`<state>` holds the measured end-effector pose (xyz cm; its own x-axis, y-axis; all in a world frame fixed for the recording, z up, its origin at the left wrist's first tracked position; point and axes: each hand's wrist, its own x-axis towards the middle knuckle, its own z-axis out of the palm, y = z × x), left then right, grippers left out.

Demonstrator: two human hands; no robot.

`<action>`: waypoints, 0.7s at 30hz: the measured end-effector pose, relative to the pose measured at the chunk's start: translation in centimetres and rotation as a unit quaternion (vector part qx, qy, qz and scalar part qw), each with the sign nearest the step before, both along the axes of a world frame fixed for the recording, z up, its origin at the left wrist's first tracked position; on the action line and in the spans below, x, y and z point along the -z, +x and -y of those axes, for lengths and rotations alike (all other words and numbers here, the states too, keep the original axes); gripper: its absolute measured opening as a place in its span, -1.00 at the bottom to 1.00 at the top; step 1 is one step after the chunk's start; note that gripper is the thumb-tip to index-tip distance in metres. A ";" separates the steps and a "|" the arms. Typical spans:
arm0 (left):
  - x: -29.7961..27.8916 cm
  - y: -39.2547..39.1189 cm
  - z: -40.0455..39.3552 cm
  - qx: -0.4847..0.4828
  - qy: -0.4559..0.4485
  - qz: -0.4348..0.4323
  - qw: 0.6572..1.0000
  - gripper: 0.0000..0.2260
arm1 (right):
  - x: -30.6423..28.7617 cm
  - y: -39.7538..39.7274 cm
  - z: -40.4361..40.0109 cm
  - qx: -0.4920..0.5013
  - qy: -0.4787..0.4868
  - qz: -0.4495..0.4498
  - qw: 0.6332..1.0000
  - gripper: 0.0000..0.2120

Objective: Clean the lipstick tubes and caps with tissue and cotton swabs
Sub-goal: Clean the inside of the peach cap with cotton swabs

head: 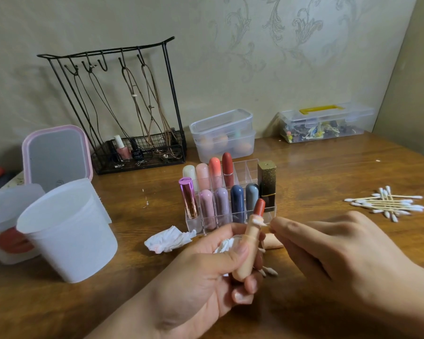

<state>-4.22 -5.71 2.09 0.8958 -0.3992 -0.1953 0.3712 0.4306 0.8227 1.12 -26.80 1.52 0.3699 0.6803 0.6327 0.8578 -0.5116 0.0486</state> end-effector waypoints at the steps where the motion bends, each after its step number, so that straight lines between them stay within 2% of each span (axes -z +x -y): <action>1: 0.0 0.0 -0.1 -0.003 -0.001 -0.001 1.000 -0.71 | 0.0 0.0 0.0 0.006 0.001 -0.001 1.000 -0.75; 8: 0.0 -0.1 0.1 -0.021 0.016 0.015 1.000 -0.67 | 0.1 -0.2 -0.2 -0.003 -0.002 -0.007 1.000 -0.69; 15: -0.1 -0.3 0.3 -0.022 0.016 0.023 0.999 -0.71 | 0.4 -0.3 -0.5 -0.010 -0.008 -0.005 1.000 -0.75; 21: -0.1 -0.1 0.1 -0.017 0.003 0.015 1.000 -0.74 | 0.5 0.0 -0.4 -0.014 -0.004 -0.007 1.000 -0.65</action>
<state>-4.33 -5.83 2.23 0.9144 -0.3668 -0.1713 0.3320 0.4372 0.8358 1.12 -26.44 0.97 0.3591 0.6953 0.6225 0.8729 -0.4863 0.0397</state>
